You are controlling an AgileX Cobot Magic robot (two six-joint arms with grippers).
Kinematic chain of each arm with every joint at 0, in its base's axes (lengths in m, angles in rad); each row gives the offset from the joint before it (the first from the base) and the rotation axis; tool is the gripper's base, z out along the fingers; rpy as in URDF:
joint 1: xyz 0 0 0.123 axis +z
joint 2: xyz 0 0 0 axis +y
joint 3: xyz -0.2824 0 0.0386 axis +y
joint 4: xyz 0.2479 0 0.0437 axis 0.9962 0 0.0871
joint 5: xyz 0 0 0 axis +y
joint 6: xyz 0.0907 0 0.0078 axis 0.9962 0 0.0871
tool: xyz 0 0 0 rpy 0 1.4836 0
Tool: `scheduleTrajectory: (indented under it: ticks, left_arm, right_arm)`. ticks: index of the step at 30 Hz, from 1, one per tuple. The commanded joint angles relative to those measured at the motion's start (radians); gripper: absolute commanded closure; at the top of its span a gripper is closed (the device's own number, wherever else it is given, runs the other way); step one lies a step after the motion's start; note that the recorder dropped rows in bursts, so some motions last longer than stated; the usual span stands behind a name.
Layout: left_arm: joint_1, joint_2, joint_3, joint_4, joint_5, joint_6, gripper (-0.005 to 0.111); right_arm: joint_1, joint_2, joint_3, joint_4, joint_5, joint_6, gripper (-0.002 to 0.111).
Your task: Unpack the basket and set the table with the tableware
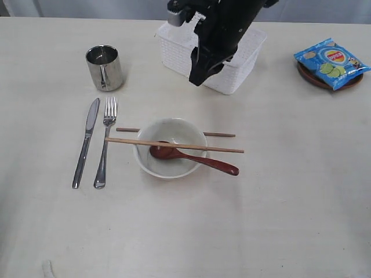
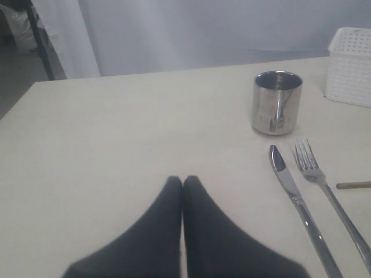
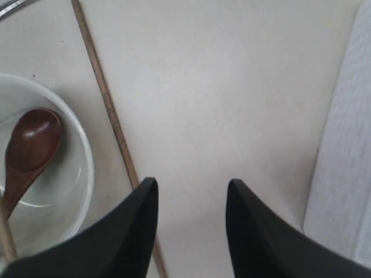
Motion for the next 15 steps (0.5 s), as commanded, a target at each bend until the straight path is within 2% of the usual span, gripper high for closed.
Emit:
scheduleTrajectory:
  ticks: [1, 4, 9, 15]
  left_arm:
    - [-0.005, -0.002, 0.002, 0.000, -0.001, -0.002, 0.107]
    - [-0.005, -0.002, 0.002, 0.000, -0.001, -0.002, 0.107]
    - [-0.005, -0.002, 0.002, 0.000, -0.001, -0.002, 0.107]
    - [-0.005, -0.002, 0.002, 0.000, -0.001, -0.002, 0.107]
  right_arm:
    - [-0.056, -0.064, -0.005, 0.054, 0.052, -0.021, 0.070]
    - [-0.098, -0.089, 0.061, 0.055, 0.063, -0.021, 0.070]
    - [-0.102, -0.095, 0.364, 0.029, -0.178, -0.086, 0.070]
    - [-0.102, -0.096, 0.455, 0.090, -0.292, -0.219, 0.070]
